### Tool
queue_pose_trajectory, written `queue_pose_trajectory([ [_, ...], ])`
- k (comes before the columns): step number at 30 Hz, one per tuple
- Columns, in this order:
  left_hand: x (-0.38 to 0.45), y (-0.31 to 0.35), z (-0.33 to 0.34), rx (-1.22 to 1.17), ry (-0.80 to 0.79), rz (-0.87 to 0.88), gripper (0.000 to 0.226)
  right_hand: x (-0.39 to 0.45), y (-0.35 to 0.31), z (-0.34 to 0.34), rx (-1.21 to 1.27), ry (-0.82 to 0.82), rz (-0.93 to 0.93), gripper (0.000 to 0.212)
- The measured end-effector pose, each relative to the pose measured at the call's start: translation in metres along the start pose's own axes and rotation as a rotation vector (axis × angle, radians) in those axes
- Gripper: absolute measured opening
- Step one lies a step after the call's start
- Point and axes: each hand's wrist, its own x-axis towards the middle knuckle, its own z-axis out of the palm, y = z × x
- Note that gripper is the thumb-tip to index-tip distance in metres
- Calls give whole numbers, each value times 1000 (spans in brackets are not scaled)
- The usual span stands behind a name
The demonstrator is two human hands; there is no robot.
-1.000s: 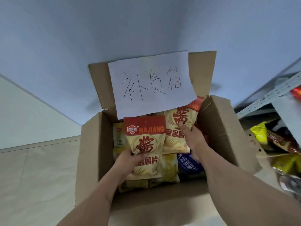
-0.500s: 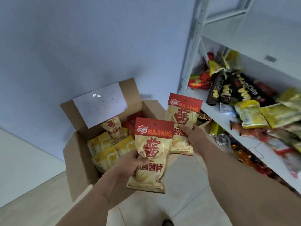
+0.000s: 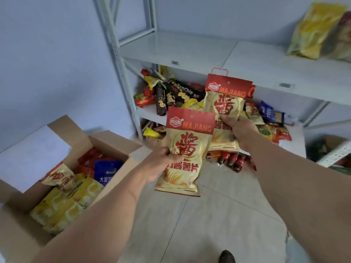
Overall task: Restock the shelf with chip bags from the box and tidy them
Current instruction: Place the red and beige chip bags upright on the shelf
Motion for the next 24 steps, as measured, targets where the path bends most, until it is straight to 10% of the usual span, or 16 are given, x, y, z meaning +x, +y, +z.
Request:
queue_pose_trajectory([
  [24, 315, 230, 395, -21, -174, 240, 45, 268, -128, -448, 26, 293, -147, 21],
])
